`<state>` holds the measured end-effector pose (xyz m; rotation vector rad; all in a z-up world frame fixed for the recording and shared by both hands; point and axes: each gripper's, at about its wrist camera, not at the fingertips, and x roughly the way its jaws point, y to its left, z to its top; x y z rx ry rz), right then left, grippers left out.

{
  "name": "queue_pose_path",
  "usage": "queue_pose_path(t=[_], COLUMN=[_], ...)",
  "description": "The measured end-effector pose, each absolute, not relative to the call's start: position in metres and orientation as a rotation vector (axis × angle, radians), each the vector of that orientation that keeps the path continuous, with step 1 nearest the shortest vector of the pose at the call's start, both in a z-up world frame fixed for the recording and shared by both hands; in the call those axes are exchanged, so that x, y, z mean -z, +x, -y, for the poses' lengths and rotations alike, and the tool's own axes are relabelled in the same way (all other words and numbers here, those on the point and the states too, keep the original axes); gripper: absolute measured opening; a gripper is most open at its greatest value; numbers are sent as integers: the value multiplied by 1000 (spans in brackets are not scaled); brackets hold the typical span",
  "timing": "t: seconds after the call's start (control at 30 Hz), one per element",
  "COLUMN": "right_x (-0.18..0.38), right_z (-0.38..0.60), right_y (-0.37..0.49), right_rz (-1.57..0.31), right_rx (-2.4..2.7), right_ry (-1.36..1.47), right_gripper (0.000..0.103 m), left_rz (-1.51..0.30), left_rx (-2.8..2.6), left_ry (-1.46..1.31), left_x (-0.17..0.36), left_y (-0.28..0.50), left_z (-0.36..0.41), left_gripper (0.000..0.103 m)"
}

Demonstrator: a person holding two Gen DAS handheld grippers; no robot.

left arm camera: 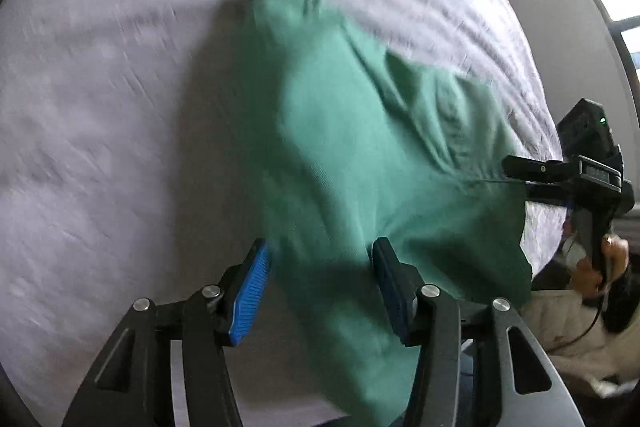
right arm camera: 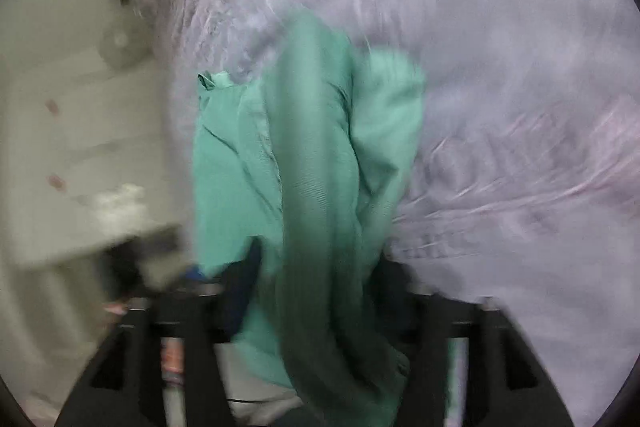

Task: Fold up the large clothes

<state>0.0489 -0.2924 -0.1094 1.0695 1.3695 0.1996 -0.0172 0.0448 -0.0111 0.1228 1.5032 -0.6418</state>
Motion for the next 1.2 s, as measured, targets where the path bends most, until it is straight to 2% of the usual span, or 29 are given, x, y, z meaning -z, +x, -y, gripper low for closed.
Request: queue_pose_path(t=[0.07,0.13,0.2,0.23,0.27,0.43,0.53,0.7,0.87,1.0,1.03,1.07,1.13,1.2], right_x=[91,83,87,88,93,138,173,147,117,116,118,119,119,114], right_z=[302,312,315,308,303,306,316,320,318,301,296,292,285,282], right_y=[50,60,69,76,80,85,83,69,44,20,17,11,-1,-7], right_rz=[-1350,-1315,-1296,-1298,-1317,-1409,-1434,-1428,-1416,-1467,-1488,-1511,-1533,-1517], right_rx=[-142,-131,-146,-160,-153,-28,-2,-33,-108,-247,-269,-284,-296,-301], right_ry=[944,940,973,983,962,707,858,814,837,828,825,817,790,792], right_gripper=[66,65,47,18,9,8,8,9,10,11,18,33,47,47], left_rz=[-1400,-1350,-1344,-1345,-1347,-1328,-1280,-1258,-1362,-1436,-1452,-1468,-1478,-1448], left_rx=[596,535,483,457,437,381,386,430,393,331,320,313,327,344], left_ry=[155,158,137,144,165,347,441,493,419,360,344,331,318,328], left_x=[-8,-12,1,10,21,62,50,12,-8,-8,-4,0,12,20], left_y=[-11,0,21,26,30,29,19,-21,-97,-169,-180,-191,-211,-216], left_z=[-51,-48,-37,-31,-23,2,8,-28,-82,-98,-97,-94,-82,-66], left_gripper=[54,54,54,54,54,57,57,57,57,57,57,57,57,57])
